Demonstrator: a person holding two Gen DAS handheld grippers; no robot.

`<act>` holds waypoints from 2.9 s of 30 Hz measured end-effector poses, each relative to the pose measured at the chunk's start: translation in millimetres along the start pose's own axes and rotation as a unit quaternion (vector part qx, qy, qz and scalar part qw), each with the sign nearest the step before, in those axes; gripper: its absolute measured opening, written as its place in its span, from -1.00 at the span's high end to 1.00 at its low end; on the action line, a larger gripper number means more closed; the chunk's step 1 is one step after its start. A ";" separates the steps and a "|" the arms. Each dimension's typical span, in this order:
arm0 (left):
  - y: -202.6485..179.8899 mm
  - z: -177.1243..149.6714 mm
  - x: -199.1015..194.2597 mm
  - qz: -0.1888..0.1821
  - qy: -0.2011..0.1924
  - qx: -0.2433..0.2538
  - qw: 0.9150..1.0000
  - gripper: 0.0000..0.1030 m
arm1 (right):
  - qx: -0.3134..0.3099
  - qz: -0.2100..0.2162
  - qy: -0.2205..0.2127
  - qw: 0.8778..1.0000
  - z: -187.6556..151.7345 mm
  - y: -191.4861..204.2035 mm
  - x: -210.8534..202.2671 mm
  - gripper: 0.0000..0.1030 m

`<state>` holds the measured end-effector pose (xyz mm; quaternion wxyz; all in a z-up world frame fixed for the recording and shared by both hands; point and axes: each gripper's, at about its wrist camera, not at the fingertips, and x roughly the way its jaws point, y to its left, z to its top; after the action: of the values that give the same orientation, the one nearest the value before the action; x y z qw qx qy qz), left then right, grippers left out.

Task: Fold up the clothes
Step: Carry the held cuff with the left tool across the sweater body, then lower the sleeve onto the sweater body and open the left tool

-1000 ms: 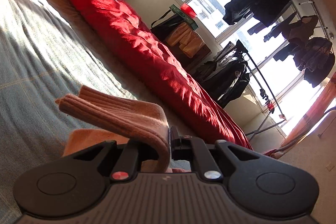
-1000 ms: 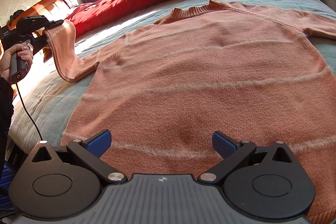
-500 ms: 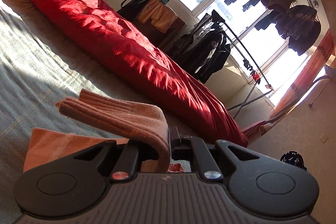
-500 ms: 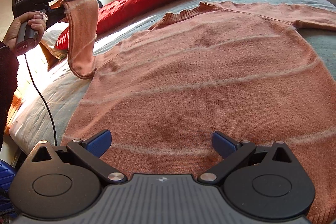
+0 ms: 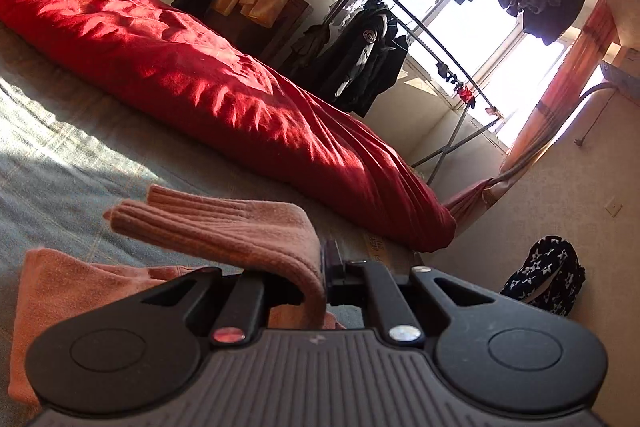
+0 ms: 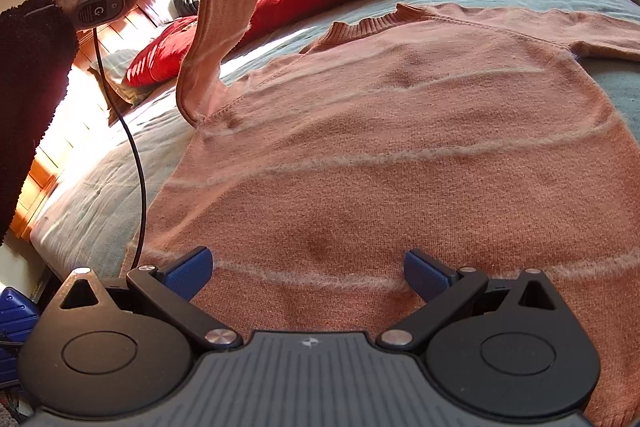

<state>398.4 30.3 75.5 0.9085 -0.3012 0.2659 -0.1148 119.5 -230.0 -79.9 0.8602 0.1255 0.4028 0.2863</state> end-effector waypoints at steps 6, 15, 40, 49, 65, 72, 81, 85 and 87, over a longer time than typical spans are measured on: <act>-22.9 -16.5 30.0 0.010 0.025 0.020 0.999 0.87 | 0.005 0.007 -0.004 1.000 -0.4 -8.3 -4.1 -1.00; -35.4 -40.7 67.7 0.036 0.059 0.042 0.997 0.87 | 0.006 0.015 -0.005 1.000 -1.0 -16.2 -7.5 -1.00; -72.6 -113.9 133.5 0.104 0.182 0.243 0.947 0.40 | 0.007 0.022 -0.001 1.000 -2.3 -20.0 -7.0 -1.00; -96.1 -141.1 145.5 0.117 0.225 0.357 0.899 0.27 | 0.008 0.022 0.000 1.000 -3.1 -20.7 -6.2 -1.00; -128.0 -187.7 146.7 0.148 0.262 0.581 0.757 0.13 | 0.007 0.011 0.001 1.000 -2.8 -16.5 -4.7 -1.00; -141.5 -176.2 134.6 0.121 0.259 0.586 0.758 0.00 | 0.010 0.007 0.002 1.000 -1.9 -15.2 -5.8 -1.00; -121.8 -137.1 100.0 0.096 0.240 0.523 0.813 -0.05 | 0.013 -0.011 0.000 1.000 0.0 -11.2 -11.5 -1.00; -81.5 -97.9 65.2 0.111 0.220 0.461 0.852 -0.06 | 0.024 -0.017 -0.012 0.999 2.6 -12.2 -18.8 -1.00; -54.3 -78.0 45.1 0.122 0.208 0.419 0.875 -0.11 | 0.034 -0.015 -0.019 0.999 4.3 -13.8 -22.9 -1.00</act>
<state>390.3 -67.2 37.1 0.8802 0.1733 0.4102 -0.1640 116.6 -254.7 -69.1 0.8672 0.1539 0.3976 0.2571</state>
